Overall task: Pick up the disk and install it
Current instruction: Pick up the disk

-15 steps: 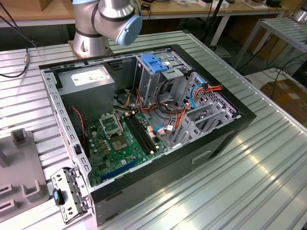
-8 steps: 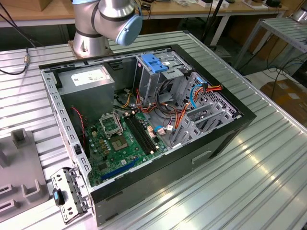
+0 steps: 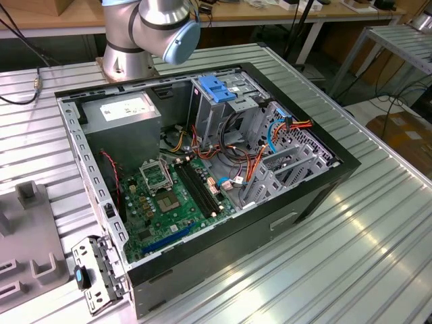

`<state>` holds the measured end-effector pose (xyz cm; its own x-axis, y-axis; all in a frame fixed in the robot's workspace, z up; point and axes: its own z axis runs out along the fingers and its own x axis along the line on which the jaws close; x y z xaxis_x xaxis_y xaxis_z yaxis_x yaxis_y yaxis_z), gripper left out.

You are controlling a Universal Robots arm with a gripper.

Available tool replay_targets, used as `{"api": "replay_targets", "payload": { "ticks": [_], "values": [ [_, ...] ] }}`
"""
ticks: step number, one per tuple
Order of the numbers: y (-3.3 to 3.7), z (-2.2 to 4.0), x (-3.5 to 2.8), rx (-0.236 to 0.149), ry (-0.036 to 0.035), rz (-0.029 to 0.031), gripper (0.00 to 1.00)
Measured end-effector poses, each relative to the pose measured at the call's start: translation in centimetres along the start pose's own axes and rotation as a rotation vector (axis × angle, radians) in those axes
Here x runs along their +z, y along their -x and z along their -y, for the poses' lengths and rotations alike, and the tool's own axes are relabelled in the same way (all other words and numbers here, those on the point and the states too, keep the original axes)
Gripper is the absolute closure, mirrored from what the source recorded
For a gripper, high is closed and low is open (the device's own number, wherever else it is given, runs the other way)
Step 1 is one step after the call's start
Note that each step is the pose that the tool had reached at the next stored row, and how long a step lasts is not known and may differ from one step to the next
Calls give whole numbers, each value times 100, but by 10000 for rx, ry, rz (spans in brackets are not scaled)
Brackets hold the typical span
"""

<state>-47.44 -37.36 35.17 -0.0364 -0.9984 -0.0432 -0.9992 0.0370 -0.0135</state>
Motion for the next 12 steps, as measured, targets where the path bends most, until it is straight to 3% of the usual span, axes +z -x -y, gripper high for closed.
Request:
{"api": "replay_targets", "payload": {
  "ticks": [5, 12],
  "values": [
    [0, 0, -13, 0, 3, -2, 63],
    [4, 1, -101, 0, 0, 0, 63]
  ]
}}
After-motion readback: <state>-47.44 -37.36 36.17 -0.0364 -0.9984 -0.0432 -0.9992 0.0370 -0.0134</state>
